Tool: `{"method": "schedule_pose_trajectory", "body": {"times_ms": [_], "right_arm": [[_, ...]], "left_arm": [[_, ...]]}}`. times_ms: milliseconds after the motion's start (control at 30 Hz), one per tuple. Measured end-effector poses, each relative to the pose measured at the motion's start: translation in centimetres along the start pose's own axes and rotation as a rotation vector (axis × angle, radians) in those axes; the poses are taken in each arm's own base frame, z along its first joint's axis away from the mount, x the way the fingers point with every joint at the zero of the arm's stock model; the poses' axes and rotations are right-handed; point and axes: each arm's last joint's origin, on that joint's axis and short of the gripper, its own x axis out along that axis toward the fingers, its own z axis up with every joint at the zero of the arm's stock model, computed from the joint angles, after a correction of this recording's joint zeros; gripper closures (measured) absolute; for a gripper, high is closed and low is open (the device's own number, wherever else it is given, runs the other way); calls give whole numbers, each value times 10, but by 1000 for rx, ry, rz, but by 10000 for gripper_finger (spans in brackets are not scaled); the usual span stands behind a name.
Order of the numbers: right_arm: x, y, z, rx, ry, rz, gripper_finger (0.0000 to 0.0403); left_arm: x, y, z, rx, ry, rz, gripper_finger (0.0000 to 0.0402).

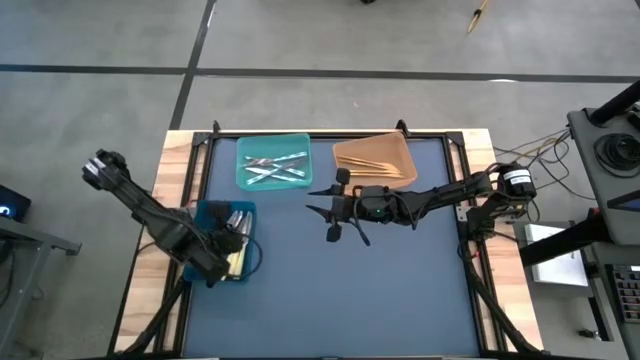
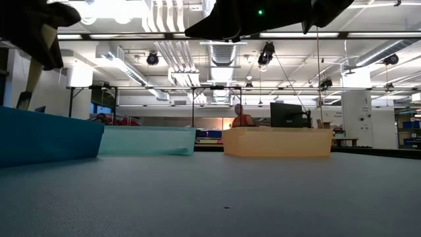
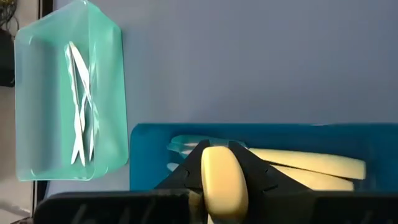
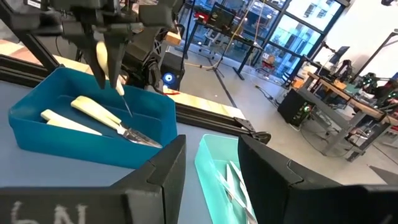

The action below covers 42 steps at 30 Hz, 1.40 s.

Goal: Sort silverware by color (type)
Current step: Put the light yellow knife into the blue bin

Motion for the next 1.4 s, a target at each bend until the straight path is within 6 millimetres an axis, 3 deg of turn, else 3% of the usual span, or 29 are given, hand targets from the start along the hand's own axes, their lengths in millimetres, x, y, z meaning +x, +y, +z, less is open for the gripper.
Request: {"method": "schedule_pose_trajectory", "body": {"times_ms": [367,533,833,1400], "right_arm": [[0,0,0,6,0,0,266],[0,0,0,9,0,-1,266],[0,0,0,17,0,0,266],[0,1,-2,15,19,7,266]], "left_arm": [[12,-6,-5,48,46,24,378],[14,-6,-6,33,53,27,351],[14,-7,-8,7,84,-1,358],[14,-6,-9,-42,96,7,297]]}}
